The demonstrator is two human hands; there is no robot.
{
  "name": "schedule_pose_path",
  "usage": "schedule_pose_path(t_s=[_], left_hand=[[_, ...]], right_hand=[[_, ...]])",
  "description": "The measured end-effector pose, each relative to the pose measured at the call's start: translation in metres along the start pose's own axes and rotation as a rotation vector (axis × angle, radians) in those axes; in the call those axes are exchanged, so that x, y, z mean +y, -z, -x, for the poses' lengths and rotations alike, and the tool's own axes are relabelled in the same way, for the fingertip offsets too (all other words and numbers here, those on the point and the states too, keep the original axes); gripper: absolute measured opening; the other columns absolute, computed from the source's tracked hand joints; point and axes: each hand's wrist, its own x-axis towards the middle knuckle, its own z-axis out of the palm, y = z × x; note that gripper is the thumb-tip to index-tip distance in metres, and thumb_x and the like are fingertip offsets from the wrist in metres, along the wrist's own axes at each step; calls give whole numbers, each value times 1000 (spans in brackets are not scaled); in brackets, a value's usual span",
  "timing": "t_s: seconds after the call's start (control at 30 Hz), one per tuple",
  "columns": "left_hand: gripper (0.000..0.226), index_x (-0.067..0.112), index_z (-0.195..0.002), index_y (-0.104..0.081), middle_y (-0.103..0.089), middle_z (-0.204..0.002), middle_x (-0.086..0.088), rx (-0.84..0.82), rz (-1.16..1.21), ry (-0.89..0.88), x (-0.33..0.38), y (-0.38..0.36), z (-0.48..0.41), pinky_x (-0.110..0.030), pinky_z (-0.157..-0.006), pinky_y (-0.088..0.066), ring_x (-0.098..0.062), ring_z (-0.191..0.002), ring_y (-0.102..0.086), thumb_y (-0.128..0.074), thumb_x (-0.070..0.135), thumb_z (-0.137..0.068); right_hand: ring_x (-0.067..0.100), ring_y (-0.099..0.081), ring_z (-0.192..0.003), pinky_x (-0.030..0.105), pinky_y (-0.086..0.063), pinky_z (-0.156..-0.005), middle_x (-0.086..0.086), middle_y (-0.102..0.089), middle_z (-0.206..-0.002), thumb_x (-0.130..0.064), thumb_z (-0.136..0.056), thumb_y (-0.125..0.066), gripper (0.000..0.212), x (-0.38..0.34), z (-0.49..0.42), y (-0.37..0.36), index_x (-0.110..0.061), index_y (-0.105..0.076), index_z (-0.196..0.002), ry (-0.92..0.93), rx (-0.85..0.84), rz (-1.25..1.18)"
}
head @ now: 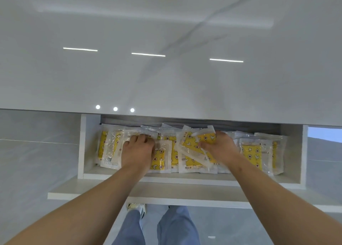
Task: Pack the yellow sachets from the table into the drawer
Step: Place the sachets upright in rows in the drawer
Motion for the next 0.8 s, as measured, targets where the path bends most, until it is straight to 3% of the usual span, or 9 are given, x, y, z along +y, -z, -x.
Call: schedule_pose_path(t_s=[0.13,0.23,0.33,0.43,0.5,0.57,0.67,0.73,0.8], left_hand=[[56,34,-140,-29,-22,-148,1,13,58,-50,1,0,3,-37,-106,-30,-25,-132,-28,-55,36,-90],[71,35,-144,-21,-20,-150,4,-12,-1,-112,4,0,2,-37,-105,-28,-24,-131,-28,-60,37,-85],[73,32,-143,-24,-23,-146,2,0,-43,-89,8,2,-1,-36,-104,-27,-24,-128,-30,-64,29,-82],[47,27,-129,-44,-25,-144,1,2,-13,-61,11,1,0,-35,-104,-29,-24,-128,-29,-60,28,-85],[25,24,-113,-54,-41,-134,3,53,33,-36,9,1,1,-32,-97,-33,-22,-122,-36,-52,35,-91],[20,24,-104,-55,-57,-118,6,87,84,-5,5,2,0,-30,-90,-35,-19,-115,-42,-45,38,-94],[16,23,-101,-53,-63,-107,6,68,99,1,3,6,-2,-29,-84,-37,-19,-111,-46,-44,35,-95],[14,24,-107,-52,-64,-107,5,60,53,-1,4,8,-3,-29,-85,-36,-18,-110,-49,-46,28,-95],[26,26,-118,-49,-64,-112,4,93,30,12,6,11,-5,-29,-90,-36,-18,-110,-53,-49,20,-93]], right_hand=[[18,-55,-95,24,-41,-78,-2,-57,-107,-23,-86,-64,29,10,-1,-5,-17,-60,-115,5,105,-12],[15,-58,-73,26,-47,-67,1,-66,-95,-27,-87,-63,34,23,1,-3,-14,-56,-118,-136,132,-143],[10,-52,-56,23,-41,-52,-3,-57,-70,-28,-90,-59,43,39,4,-3,-12,-48,-128,-193,95,-42],[12,-55,-65,27,-45,-62,-4,-57,-75,-31,-93,-52,33,49,6,-6,-14,-51,-122,-193,98,90],[20,-57,-74,31,-46,-65,2,-59,-84,-31,-95,-47,31,51,6,-5,-12,-47,-119,-190,130,86],[21,-54,-71,35,-45,-65,4,-55,-79,-23,-93,-47,22,51,4,-3,-10,-42,-109,-199,146,9],[19,-50,-66,37,-46,-64,4,-51,-75,-14,-87,-52,24,53,2,0,-10,-36,-104,-250,154,-46],[25,-56,-79,42,-52,-74,9,-56,-90,-12,-84,-55,39,52,3,1,-10,-33,-117,-262,190,-3],[33,-50,-112,47,-46,-93,14,-48,-128,-15,-82,-59,70,54,2,2,-13,-19,-140,-275,245,110]])
